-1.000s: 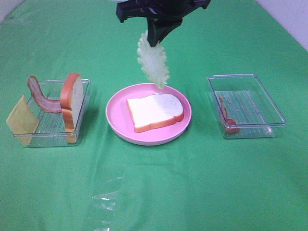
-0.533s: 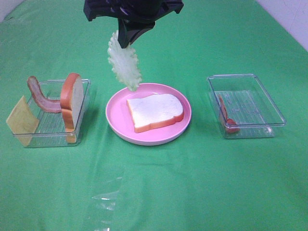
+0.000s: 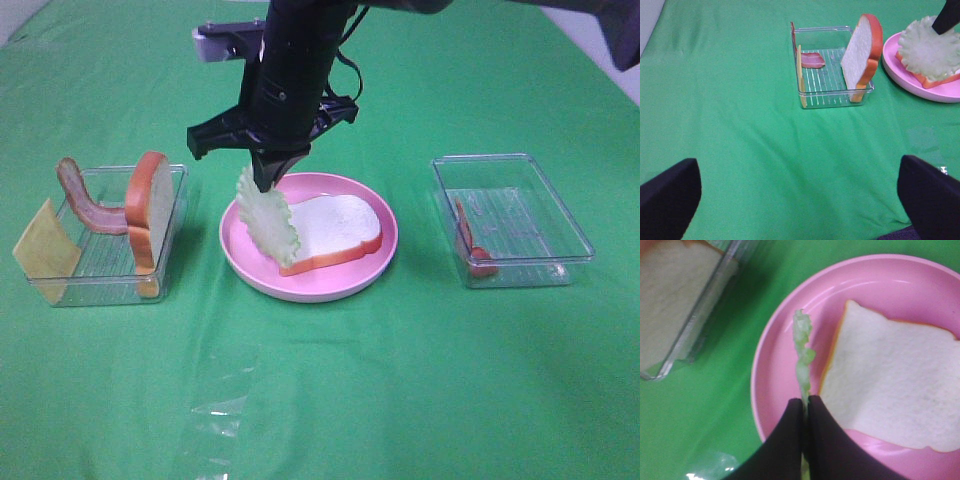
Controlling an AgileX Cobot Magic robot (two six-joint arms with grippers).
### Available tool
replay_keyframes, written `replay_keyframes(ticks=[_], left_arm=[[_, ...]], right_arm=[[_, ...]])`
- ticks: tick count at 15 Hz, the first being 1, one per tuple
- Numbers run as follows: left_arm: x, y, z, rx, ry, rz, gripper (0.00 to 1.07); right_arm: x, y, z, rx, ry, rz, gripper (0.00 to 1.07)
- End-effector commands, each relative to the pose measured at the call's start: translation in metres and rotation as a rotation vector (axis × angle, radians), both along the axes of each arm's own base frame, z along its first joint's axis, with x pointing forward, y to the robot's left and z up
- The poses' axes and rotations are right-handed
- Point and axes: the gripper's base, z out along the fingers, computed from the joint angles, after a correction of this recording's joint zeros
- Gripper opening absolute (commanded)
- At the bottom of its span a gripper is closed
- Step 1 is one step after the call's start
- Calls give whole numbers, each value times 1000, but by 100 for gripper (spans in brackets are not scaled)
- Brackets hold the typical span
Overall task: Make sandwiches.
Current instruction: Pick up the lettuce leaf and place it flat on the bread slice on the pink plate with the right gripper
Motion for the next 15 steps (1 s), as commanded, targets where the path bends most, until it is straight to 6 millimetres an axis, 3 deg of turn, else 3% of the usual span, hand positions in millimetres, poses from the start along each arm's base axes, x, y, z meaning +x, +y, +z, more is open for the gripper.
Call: replay_keyframes(ticks=[1,2,5,13,14,15], left_arm=[[1,0,-1,-5,0,-3,100],[1,0,-1,-5,0,-3,100],[1,0,-1,-5,0,-3,100],[1,0,-1,-5,0,-3,100],[1,0,-1,-5,0,-3,100],[1,0,-1,-5,0,-3,100]], right_arm=[[8,-5,-18,-92,-31,-46,0],[15,-13,-28,-189,-83,-88,0],[20,-17,-38,-256,-117,-93,0],[24,-19,-37,-290,-156,-66,0],[23,-19,-37,-294,-152,-65,6],[23,-19,-37,-294,-152,-65,21]])
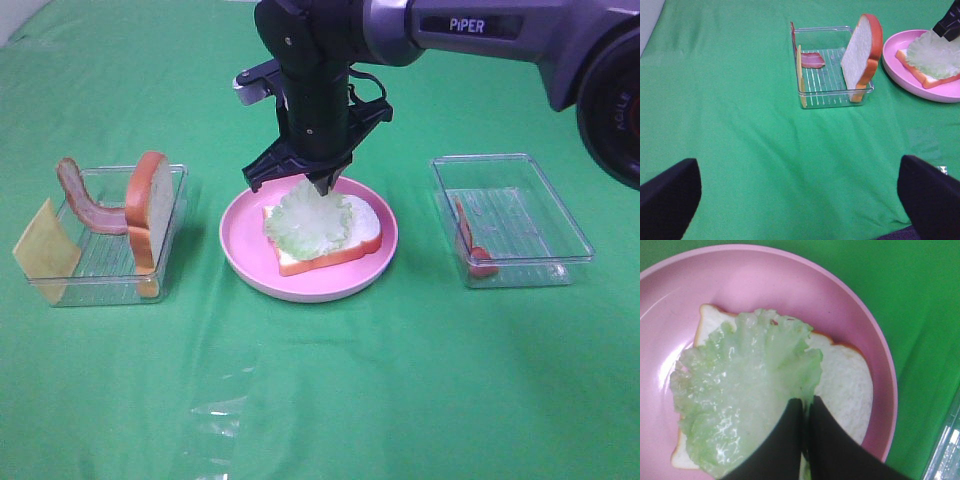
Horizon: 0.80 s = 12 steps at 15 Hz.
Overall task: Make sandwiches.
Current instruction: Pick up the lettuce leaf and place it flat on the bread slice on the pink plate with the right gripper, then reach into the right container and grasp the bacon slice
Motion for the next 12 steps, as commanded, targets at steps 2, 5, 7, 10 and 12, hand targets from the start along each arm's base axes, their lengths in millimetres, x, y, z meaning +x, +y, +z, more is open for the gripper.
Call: replay_keyframes(ticks=[2,5,7,10,12], left_arm=[[1,0,-1,-5,0,-3,100],[1,0,-1,-5,0,-3,100],[1,0,-1,-5,0,-3,100],[1,0,-1,-5,0,-3,100],[1,0,-1,-5,0,-3,100]], right_arm=[[0,-1,-1,-26,3,26,61],[-3,-3,12,-35,2,50,99],[-4,-6,22,-36,-2,49,99],[-8,-13,41,-92,-6,76,99],[-10,-21,60,-109,-37,65,99]])
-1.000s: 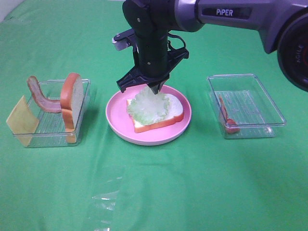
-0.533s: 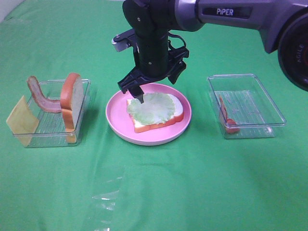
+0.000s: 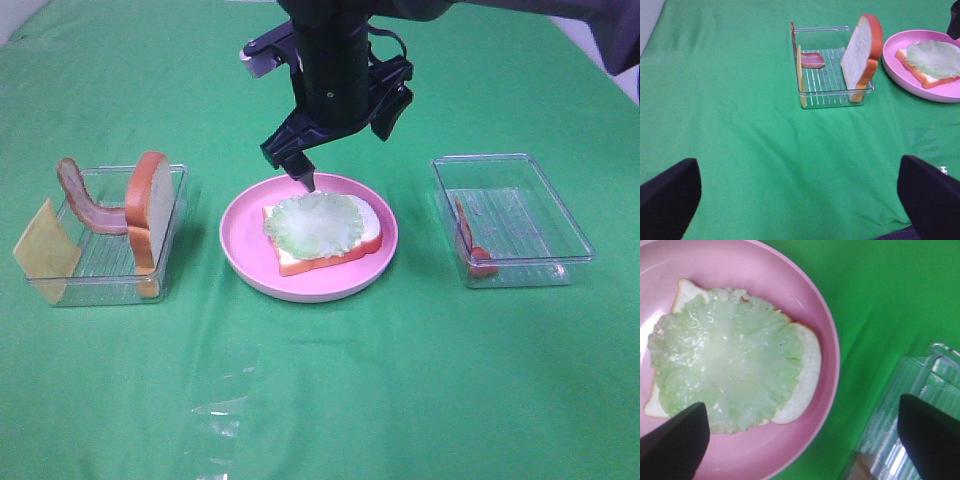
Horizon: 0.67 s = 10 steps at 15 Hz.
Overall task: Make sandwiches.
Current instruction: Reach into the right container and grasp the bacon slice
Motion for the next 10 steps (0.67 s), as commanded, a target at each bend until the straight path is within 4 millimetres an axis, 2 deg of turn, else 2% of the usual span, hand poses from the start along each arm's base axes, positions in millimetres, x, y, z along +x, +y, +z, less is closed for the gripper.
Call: replay_keyframes(ticks=[1,3,5,7,10], left_arm=[[1,0,-1,-5,0,-3,100],[1,0,-1,-5,0,-3,100],[1,0,-1,-5,0,-3,100],[1,0,-1,-5,0,-3,100],[1,0,-1,-5,0,-3,100]], right_arm=[[-2,-13,30,-5,-40,-14,99],[2,-37,45,-8,-15,-83,99],[6,-69,46,-8,101,-183,99],[10,-101,37,109,253,-228,99],[4,-131,17,105,351,-300,99]])
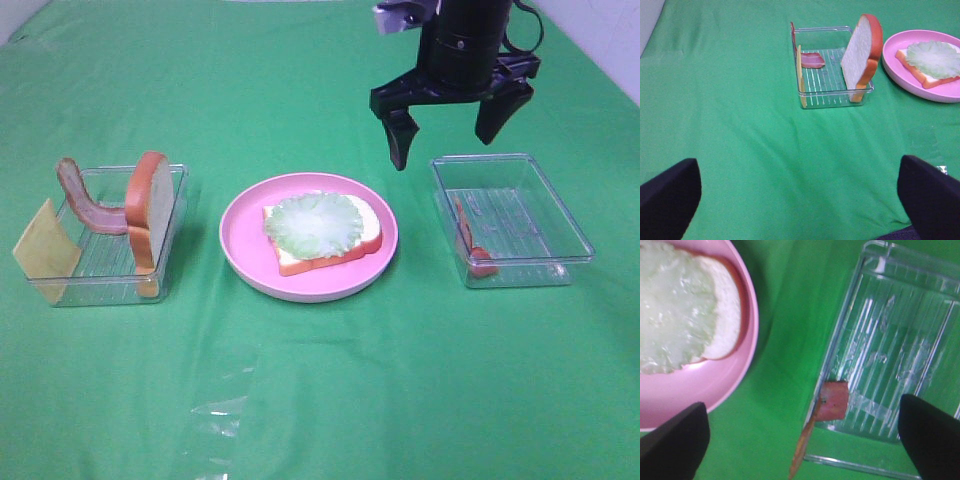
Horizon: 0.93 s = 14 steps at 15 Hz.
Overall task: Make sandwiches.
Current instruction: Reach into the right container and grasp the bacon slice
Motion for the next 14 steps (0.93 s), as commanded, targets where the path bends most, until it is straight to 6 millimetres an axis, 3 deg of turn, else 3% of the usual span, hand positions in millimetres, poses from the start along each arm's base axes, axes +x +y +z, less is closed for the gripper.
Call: replay_keyframes(ticks=[1,6,9,14], left_arm=[[1,0,-1,-5,0,-3,100],[1,0,-1,-5,0,-3,100],[1,0,-1,-5,0,-3,100],[1,0,-1,-5,0,-3,100]], right_arm=[[-15,-17,-7,-40,153,-29,99],[-27,-18,-27,-48,232,-34,99],[-32,-21,-49,-54,224,-44,99],[-26,-19,-54,-30,143,-84,99]])
